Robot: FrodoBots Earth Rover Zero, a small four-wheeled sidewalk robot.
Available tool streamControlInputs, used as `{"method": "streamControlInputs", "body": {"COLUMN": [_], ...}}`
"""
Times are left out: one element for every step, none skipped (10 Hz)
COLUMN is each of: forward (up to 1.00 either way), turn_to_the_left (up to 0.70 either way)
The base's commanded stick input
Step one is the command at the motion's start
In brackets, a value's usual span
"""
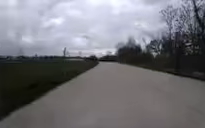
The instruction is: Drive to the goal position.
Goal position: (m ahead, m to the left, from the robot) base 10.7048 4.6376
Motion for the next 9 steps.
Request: {"method": "streamControlInputs", "body": {"forward": [1.00, 1.00, 1.00, 1.00, 1.00, 1.00, 1.00, 1.00, 1.00], "turn_to_the_left": [0.00, 0.00, -0.27, -0.27, -0.27, -0.27, -0.27, -0.24, 0.00]}}
